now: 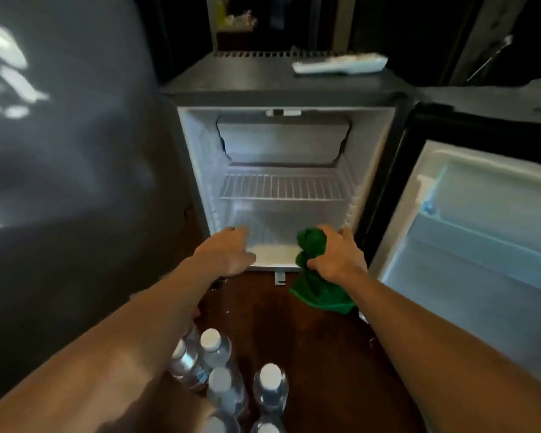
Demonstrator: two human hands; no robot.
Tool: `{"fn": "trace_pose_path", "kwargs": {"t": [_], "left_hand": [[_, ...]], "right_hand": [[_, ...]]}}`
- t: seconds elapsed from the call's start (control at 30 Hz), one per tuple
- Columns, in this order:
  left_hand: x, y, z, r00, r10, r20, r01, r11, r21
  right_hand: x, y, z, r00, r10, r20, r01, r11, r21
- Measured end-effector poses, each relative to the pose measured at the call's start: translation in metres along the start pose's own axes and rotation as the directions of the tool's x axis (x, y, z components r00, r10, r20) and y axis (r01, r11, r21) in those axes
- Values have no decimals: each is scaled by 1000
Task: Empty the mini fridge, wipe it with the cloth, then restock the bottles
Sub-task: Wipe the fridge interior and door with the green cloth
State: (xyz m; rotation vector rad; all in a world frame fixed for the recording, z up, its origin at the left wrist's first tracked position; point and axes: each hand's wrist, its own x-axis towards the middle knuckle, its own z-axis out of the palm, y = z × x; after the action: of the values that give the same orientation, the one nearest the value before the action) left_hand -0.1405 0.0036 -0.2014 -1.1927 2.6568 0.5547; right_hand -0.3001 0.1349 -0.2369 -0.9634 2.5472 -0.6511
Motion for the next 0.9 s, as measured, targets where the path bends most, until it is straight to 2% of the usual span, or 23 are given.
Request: {"fn": "trace_pose_path", "kwargs": {"t": [0.17, 0.37, 0.53, 0.6, 0.7, 0.9], "left_hand": [[61, -15, 36, 978, -7, 210, -1, 999, 40], [130, -36, 77, 960, -15, 281, -29, 988, 153], [168, -50, 101, 928, 23, 373, -117, 966, 231], [177, -58, 106, 901, 37, 433, -175, 943, 283], [186, -70, 107, 872, 66, 485, -262, 900, 348], [197, -63, 97, 833, 80, 547, -342, 853, 395]], "right_hand": [[44, 21, 51, 998, 47, 41, -48, 999, 21], [94, 30, 100, 995, 89, -34, -87, 995, 58], [136, 29, 130, 1000, 2, 12, 0, 991, -133], [144, 33, 143, 999, -14, 49, 25, 972, -232], [150, 43, 162, 995, -93, 17, 93, 918, -385], [180, 46, 168, 989, -146, 14, 138, 895, -425]]}}
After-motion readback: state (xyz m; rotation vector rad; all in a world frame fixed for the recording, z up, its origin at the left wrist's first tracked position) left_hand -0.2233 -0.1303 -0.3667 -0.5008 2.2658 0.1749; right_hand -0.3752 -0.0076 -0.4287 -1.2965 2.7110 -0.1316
